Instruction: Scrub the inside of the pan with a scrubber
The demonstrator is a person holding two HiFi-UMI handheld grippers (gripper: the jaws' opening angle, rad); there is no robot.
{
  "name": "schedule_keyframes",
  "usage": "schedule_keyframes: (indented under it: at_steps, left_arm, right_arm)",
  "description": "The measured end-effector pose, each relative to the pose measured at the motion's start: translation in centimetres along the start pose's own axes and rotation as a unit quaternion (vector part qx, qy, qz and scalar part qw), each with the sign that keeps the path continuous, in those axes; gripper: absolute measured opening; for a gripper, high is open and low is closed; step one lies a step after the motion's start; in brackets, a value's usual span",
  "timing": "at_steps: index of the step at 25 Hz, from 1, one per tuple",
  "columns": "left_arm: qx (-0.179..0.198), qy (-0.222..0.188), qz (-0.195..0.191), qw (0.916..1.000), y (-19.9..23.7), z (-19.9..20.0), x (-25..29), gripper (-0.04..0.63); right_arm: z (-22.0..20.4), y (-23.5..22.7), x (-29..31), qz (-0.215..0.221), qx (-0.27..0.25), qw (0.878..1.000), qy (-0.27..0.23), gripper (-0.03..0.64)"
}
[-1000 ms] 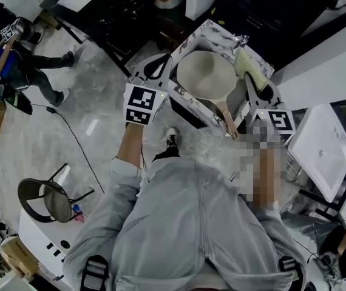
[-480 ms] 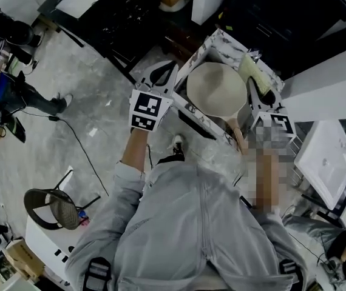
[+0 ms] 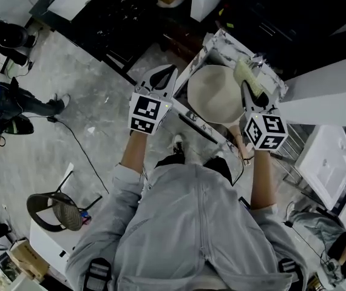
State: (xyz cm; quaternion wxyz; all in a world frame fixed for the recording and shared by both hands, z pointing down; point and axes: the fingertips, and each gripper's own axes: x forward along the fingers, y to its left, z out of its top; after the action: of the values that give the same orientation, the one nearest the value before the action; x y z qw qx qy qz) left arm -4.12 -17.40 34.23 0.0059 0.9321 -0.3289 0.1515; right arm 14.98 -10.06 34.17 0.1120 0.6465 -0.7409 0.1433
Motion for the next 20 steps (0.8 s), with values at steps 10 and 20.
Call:
schedule_keyframes:
  at_steps: [10,20]
  left_arm:
    - [-0.013,0.023,0.044,0.9987,-1.8,-0.8,2.1,0.023]
    - [-0.036,0.06,0.095,0.993,-1.8,-3.5,2.6,0.023]
  right_arm:
    - [-4.3,-2.5,4.5,0.049,-0.028,0.997,0.049,0.086]
    - [-9.7,-3.6,8.9,0.073,-0.012,0.991,0.107,0.086]
